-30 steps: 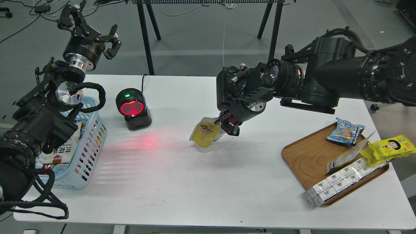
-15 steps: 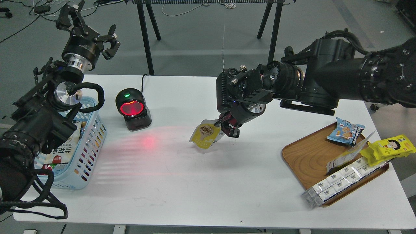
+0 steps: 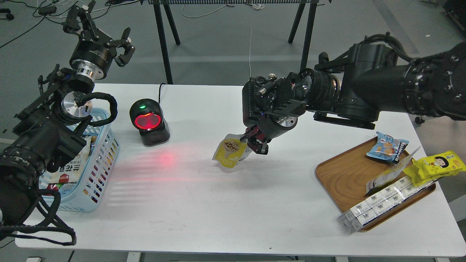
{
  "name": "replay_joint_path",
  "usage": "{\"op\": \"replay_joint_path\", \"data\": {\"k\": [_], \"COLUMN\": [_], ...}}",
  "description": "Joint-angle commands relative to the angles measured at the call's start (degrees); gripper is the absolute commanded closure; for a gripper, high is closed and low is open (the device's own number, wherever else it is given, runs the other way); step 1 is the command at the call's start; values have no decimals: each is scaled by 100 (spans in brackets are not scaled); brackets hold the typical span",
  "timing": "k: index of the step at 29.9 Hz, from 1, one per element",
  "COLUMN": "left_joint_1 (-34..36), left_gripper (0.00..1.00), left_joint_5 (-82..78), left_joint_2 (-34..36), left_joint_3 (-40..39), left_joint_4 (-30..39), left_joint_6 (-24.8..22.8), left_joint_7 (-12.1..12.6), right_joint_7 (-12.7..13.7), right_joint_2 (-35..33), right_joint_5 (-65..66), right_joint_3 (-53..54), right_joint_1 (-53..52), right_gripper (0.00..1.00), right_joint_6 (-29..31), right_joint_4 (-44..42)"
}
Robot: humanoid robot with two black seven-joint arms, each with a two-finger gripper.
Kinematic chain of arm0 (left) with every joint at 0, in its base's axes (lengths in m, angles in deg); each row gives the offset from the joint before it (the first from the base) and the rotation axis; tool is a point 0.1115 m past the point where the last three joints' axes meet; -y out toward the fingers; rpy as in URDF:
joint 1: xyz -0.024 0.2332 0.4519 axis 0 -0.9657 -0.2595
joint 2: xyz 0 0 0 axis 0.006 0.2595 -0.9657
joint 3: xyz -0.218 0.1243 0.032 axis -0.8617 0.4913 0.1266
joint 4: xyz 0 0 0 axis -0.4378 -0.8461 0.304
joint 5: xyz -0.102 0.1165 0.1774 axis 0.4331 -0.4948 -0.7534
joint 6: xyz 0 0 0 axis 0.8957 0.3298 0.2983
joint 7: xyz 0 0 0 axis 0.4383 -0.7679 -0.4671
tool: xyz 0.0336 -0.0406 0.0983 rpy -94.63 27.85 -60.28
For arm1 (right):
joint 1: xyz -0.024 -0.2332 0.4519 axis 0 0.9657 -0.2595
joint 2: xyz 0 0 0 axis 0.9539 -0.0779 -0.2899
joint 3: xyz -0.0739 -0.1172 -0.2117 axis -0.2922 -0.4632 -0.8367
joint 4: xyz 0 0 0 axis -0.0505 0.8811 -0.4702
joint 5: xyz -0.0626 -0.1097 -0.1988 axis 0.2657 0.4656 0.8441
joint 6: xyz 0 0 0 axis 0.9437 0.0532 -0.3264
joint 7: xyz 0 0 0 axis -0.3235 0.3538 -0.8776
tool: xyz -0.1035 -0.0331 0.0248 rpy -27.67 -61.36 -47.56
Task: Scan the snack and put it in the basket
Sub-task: 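Hold the yellow pouch in front of the scanner, then set it down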
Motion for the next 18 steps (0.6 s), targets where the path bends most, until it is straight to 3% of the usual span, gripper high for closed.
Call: {"op": "replay_joint_path", "data": {"k": [1,9,11,14,18], "left_joint_1": [0,0,9,18,44], "left_gripper": [1,1,1,1,1], "left_joint_5": [0,0,0,0,0], "left_joint_2": [9,9,9,9,9], "left_joint_3": [-1,-1,-1,-1,-1], "left_joint_4": [0,0,0,0,0], "left_joint_6": [-9,-61,-61,-70,-79], "left_joint_7": [1,1,9,18,27], "right_joint_7": [0,0,0,0,0], "right_joint_2": [0,0,0,0,0], "right_joint_5": [-1,-1,-9,-18,-237], "right_joint_3": [0,0,17,17,17], "right_joint_1": [-9,-18,-44,-88,-202], "right_gripper": [95,94,84,53,44], "right_joint_6": [0,0,0,-8,-8], "right_joint_4": [-3,-3,-3,58,339]}}
